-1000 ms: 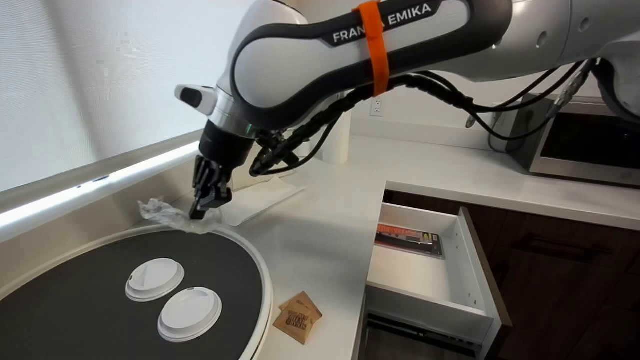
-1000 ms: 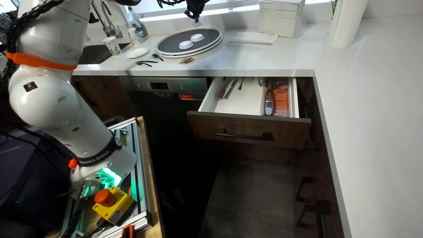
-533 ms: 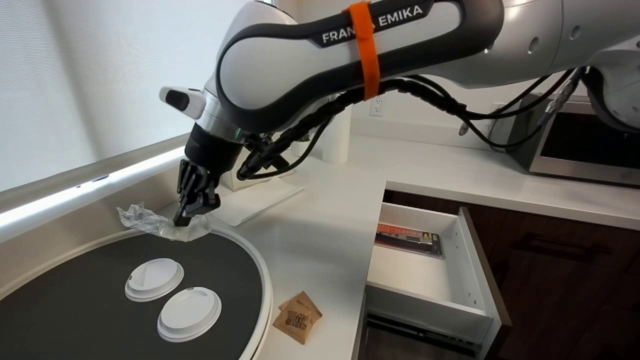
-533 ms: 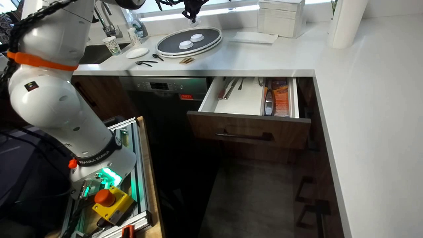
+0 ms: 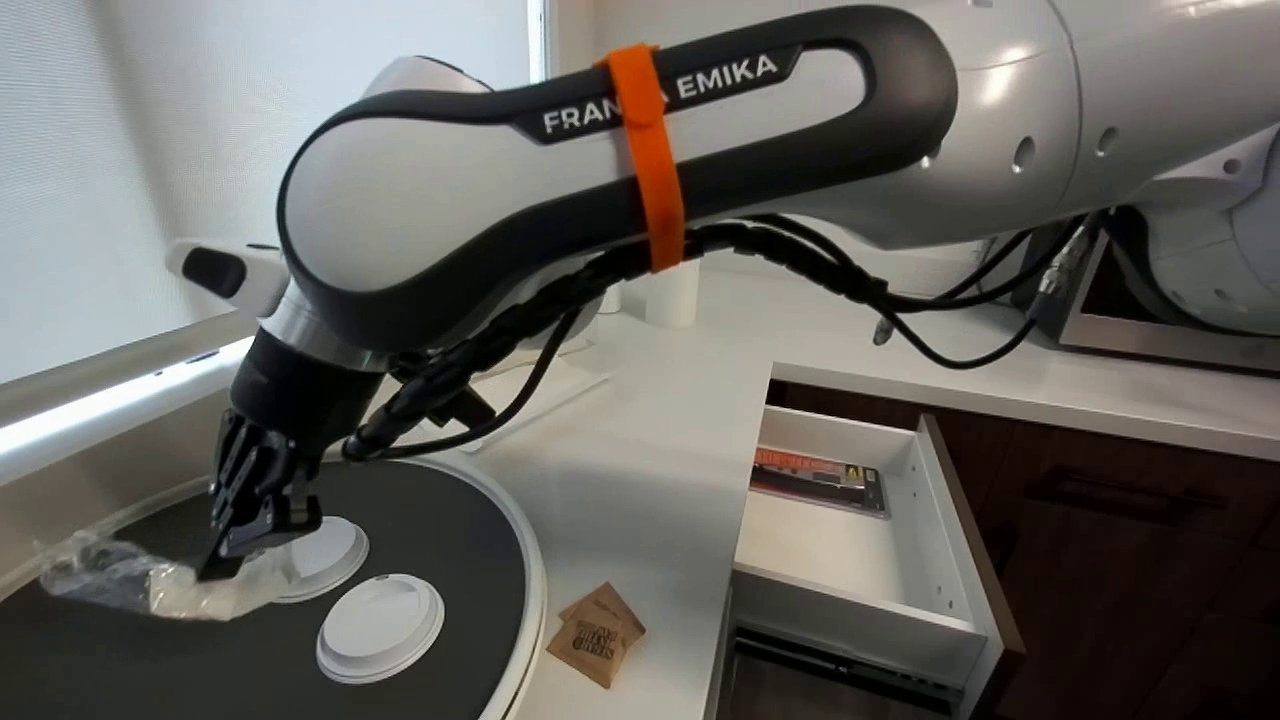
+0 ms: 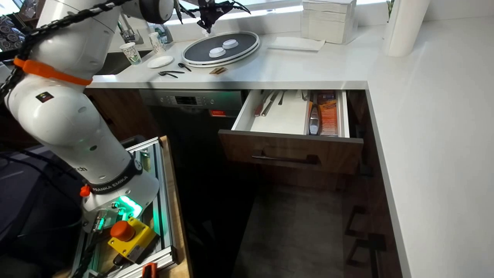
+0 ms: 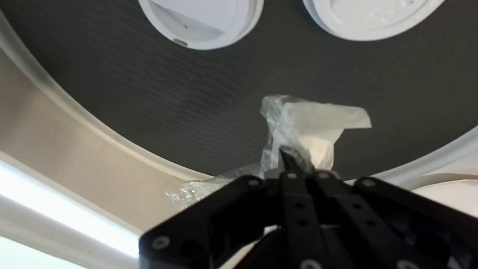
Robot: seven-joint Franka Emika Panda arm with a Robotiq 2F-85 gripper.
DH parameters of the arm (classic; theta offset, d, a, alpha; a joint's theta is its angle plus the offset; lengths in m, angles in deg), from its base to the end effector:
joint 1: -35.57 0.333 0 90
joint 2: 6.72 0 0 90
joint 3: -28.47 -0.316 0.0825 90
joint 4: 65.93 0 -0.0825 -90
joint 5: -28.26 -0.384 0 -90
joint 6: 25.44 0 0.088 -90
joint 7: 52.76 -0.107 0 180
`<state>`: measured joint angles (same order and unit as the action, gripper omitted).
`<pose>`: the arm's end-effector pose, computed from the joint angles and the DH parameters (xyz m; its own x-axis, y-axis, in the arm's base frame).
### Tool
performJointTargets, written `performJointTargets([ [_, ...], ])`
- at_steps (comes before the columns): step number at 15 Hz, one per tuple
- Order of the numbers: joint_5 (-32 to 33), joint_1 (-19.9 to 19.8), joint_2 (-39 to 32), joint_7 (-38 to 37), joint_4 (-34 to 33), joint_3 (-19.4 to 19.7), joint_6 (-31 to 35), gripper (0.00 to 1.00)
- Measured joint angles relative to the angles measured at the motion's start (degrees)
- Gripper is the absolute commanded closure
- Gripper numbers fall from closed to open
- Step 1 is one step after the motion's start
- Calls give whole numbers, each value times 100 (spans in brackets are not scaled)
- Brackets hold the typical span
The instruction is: Pick up the plastic and put it on the grey tray on the left
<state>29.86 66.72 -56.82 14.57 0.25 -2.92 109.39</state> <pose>0.4934 0.6217 0.3625 -0.4264 0.7616 0.4879 0.9037 0.3819 0.1935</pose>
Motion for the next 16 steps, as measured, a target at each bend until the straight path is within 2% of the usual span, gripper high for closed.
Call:
performJointTargets([
  [1, -51, 48, -85, 70, -44, -32, -4, 73],
  [2, -61, 75, -163, 121, -81, -72, -4, 68],
  [7, -60, 79, -361, 342, -317, -178, -49, 31],
  [11, -60, 34, -250, 349, -654, -204, -417, 0],
  [13, 32, 16, -61, 316, -796, -150, -679, 0],
  [16, 405, -9, 478, 9, -837, 184, -1503, 0],
])
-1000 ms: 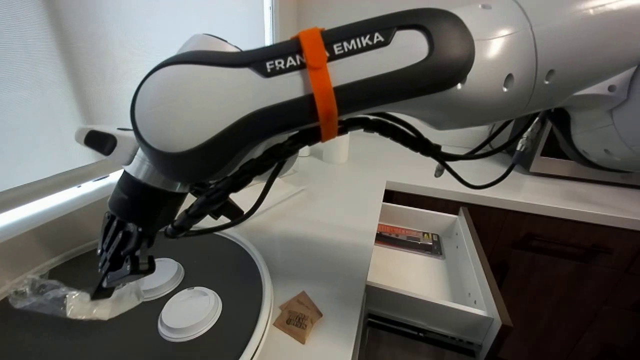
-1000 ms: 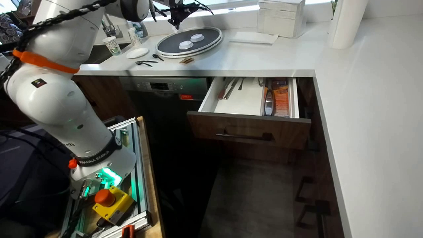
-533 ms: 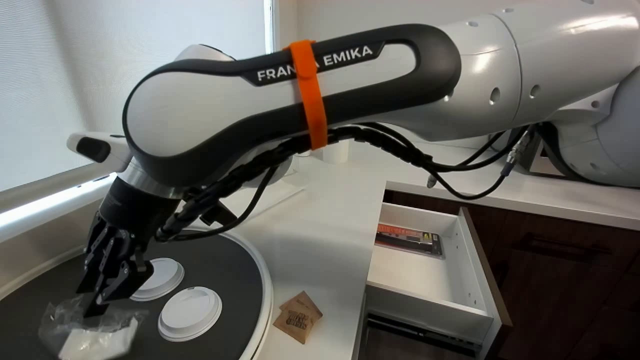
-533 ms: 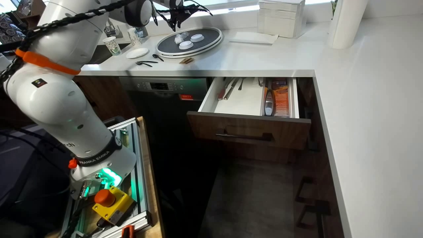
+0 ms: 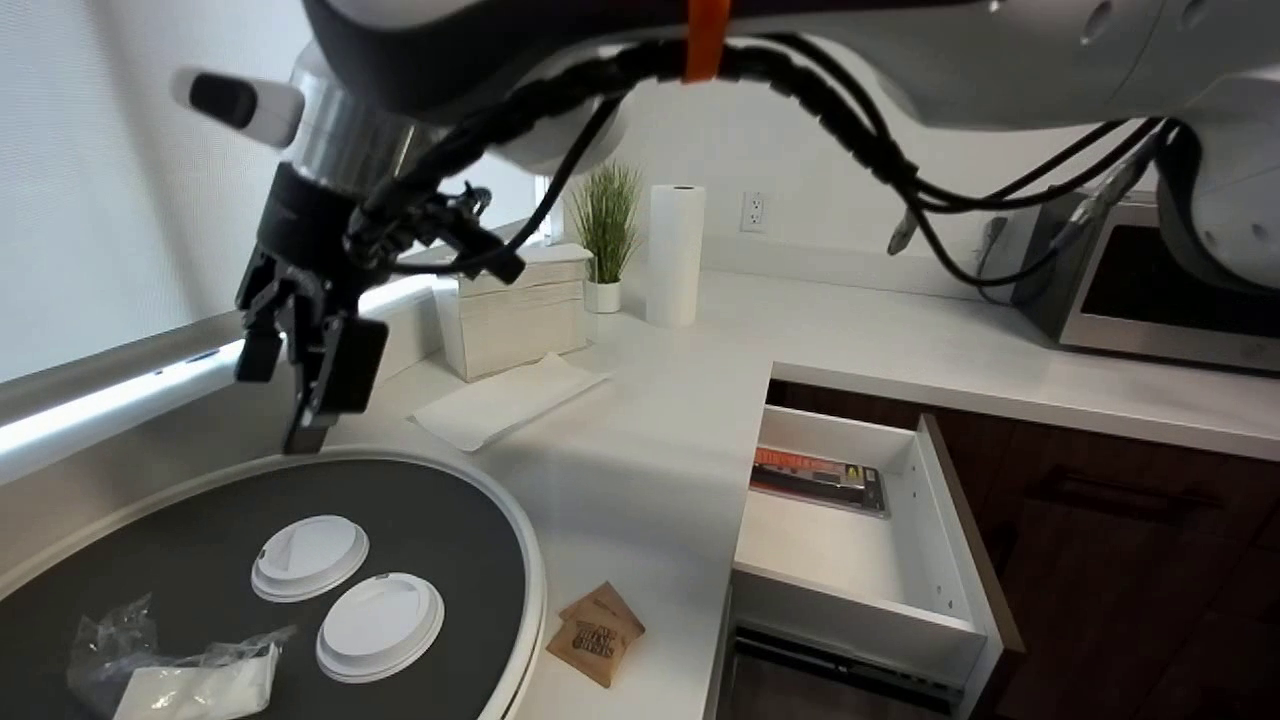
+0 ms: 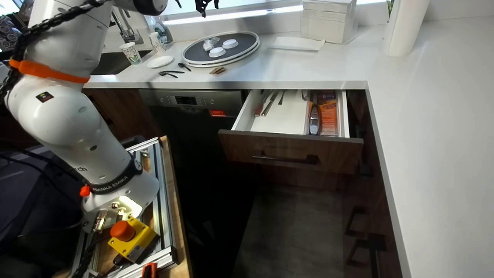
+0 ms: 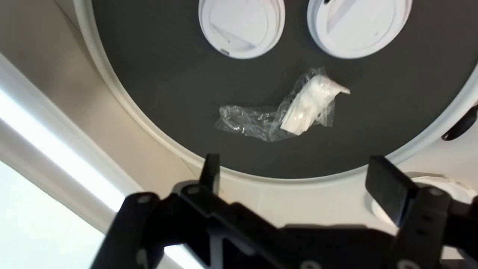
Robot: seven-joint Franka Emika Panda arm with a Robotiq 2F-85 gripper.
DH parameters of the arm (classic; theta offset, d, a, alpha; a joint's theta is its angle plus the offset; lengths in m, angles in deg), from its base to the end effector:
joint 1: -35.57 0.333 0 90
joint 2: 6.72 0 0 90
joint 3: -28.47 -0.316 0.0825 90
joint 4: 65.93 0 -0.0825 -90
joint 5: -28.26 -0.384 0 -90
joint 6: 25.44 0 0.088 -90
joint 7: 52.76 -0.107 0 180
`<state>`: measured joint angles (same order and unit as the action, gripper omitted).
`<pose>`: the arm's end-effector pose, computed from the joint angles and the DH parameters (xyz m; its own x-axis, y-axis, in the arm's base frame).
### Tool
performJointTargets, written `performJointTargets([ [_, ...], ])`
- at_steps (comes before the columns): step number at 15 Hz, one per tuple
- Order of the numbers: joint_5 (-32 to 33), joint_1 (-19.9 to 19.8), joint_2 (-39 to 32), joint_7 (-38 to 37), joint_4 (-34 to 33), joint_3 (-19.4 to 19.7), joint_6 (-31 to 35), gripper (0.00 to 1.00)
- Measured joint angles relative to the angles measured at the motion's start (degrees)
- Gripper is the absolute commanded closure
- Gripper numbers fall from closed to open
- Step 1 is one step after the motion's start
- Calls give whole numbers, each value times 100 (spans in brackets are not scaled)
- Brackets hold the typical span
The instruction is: Pick up the plastic and put it on the grey tray on the left
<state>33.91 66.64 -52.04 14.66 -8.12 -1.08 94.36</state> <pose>0.5145 0.5925 0.4571 -0.4786 0.7959 0.3707 0.8779 0.4255 0.2197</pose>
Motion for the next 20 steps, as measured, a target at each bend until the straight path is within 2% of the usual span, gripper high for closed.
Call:
performJointTargets([
  [3, 284, -133, 650, -241, 139, 279, -690, 1],
  [6, 341, -384, 1404, -841, 720, 495, -706, 0],
  [10, 288, -682, 2278, -1954, 1678, 595, -698, 0],
  [15, 67, -777, 3239, -3491, 3046, 610, -706, 0],
  [17, -33, -775, 3556, -3824, 3479, 595, -706, 0],
  [20, -65, -785, 3737, -3927, 3686, 607, -706, 0],
])
